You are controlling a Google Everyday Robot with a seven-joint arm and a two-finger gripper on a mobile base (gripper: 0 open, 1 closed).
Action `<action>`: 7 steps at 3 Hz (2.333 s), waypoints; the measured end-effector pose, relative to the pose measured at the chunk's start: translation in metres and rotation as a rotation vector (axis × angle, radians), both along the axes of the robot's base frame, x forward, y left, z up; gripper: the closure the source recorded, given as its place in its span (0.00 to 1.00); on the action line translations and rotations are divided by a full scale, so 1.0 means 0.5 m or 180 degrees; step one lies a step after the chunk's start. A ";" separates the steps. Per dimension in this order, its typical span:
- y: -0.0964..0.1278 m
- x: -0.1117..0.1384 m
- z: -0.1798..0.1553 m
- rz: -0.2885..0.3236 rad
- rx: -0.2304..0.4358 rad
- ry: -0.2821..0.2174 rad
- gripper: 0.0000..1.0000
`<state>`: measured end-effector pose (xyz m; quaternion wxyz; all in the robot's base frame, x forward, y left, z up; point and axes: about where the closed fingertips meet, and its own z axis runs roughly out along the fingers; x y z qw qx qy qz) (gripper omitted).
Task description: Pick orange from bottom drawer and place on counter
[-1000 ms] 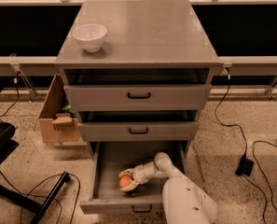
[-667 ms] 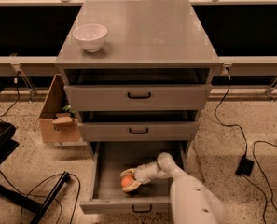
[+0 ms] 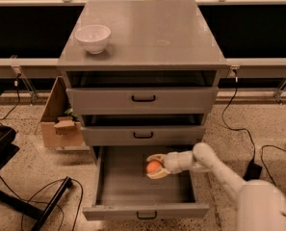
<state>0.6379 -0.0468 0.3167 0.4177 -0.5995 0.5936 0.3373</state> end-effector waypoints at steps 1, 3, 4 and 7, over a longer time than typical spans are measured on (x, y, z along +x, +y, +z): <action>-0.092 -0.075 0.167 0.0006 -0.0014 0.0127 1.00; -0.201 -0.246 0.512 0.0168 0.0106 0.0401 1.00; -0.245 -0.250 0.637 0.0106 0.0138 0.0367 1.00; -0.264 -0.209 0.870 -0.0119 0.0301 0.0266 1.00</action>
Offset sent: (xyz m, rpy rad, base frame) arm -0.1651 -0.1121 0.2731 -0.0065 0.1830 0.0520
